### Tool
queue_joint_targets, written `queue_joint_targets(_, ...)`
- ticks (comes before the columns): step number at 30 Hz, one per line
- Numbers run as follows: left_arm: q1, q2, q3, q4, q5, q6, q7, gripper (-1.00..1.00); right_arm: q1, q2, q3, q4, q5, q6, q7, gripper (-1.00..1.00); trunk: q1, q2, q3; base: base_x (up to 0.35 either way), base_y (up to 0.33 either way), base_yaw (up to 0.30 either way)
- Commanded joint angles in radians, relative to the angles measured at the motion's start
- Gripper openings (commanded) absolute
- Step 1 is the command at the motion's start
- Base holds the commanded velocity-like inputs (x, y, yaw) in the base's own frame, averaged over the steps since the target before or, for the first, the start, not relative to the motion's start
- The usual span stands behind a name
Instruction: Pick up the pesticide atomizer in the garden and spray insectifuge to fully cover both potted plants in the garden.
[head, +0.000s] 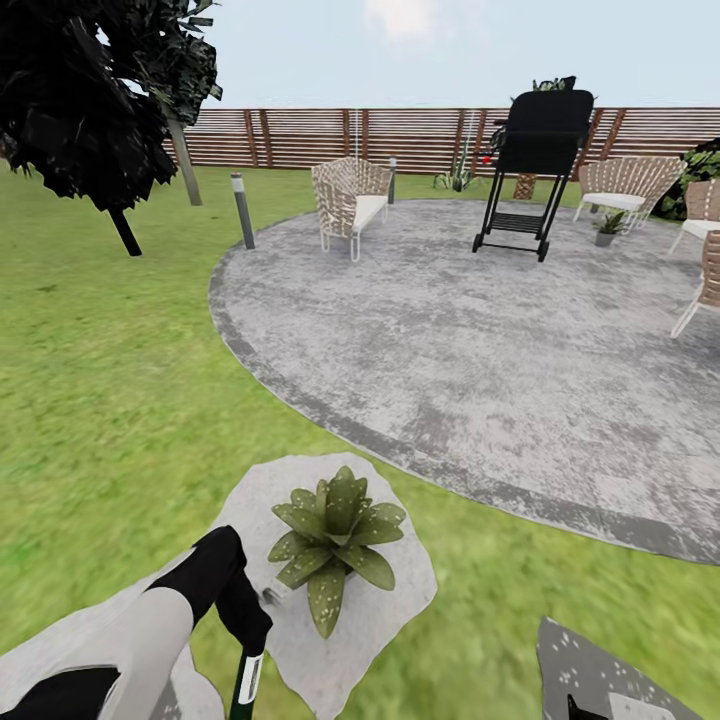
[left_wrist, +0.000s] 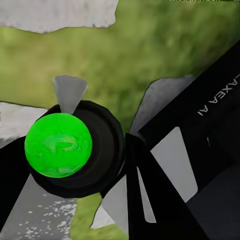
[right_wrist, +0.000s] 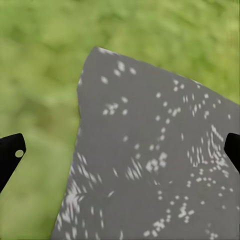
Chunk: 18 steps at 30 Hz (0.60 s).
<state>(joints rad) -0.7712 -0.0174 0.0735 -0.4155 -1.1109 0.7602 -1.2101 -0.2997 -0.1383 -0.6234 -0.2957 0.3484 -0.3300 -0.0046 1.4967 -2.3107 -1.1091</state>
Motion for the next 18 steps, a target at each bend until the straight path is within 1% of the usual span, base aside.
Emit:
queue_joint_targets(1,0.0,-0.002,0.008,-0.001,-0.008,0.008,-0.006,-1.0,-0.001,0.0,-0.007,0.001,0.011,-0.004,0.0,1.0,0.0,0.0,-0.001,0.0,0.0,0.072)
queue_joint_targets(9,0.0,-0.016,0.009,-0.002,-0.008,0.008,-0.006,-1.0,-0.001,0.0,-0.008,0.001,0.009,-0.004,0.0,1.0,0.0,0.0,-0.001,0.0,0.0,0.008)
queue_joint_targets(18,0.0,-0.018,0.009,-0.002,-0.008,0.008,-0.005,-1.0,-0.001,-0.004,-0.007,0.001,0.011,-0.004,0.0,1.0,0.0,0.0,-0.001,0.0,0.0,0.0)
